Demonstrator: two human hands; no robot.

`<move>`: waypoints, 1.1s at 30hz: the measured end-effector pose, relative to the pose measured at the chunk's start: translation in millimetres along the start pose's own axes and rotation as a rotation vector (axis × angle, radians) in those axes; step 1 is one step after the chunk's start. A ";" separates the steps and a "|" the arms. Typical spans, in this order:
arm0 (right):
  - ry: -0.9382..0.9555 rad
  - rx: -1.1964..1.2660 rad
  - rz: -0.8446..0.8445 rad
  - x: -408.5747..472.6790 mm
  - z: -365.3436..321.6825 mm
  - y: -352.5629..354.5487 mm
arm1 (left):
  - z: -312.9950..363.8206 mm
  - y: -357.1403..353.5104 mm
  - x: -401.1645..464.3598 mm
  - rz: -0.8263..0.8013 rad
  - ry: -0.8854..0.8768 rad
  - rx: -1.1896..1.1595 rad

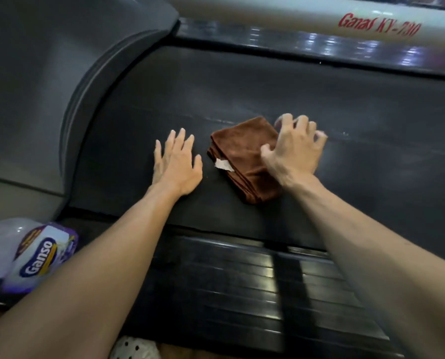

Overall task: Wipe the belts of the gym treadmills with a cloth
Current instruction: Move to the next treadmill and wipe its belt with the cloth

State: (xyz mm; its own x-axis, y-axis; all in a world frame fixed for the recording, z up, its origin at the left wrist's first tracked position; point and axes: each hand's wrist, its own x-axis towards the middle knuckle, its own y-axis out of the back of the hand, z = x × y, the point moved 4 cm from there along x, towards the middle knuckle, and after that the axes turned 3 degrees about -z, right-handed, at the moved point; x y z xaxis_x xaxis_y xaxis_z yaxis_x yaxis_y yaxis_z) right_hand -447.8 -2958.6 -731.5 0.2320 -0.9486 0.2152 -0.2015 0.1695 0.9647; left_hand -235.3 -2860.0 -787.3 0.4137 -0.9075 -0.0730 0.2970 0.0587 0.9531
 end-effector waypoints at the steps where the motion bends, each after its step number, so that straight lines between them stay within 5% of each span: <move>1: 0.013 0.062 -0.062 -1.8 -13.1 -7.3 | -7.2 -0.6 1.2 0.003 0.042 0.013; 7: 0.060 0.037 -0.457 -17.6 -46.1 -59.5 | -20.7 -13.0 -0.2 0.078 0.080 0.099; 14: 0.211 -0.031 -0.461 -6.2 -20.5 -67.3 | -21.0 -16.7 7.3 0.074 0.074 0.153; 23: 0.073 -0.020 -0.440 8.6 -25.1 -76.2 | -23.5 -20.1 10.6 0.064 0.000 0.168; 28: -0.118 -0.037 -0.405 85.7 -43.9 -90.8 | -24.5 -21.6 11.9 0.067 0.015 0.175; 33: 0.165 -0.032 -0.480 127.9 -96.2 -109.7 | -25.2 -20.8 11.7 0.059 0.021 0.160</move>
State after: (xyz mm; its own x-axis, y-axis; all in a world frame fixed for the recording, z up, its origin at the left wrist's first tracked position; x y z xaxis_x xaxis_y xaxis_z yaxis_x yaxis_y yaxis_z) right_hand -304.4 -3072.9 -795.2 0.4389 -0.8673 -0.2349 -0.0065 -0.2646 0.9643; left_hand -214.9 -2861.3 -815.4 0.4450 -0.8953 -0.0205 0.1318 0.0429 0.9903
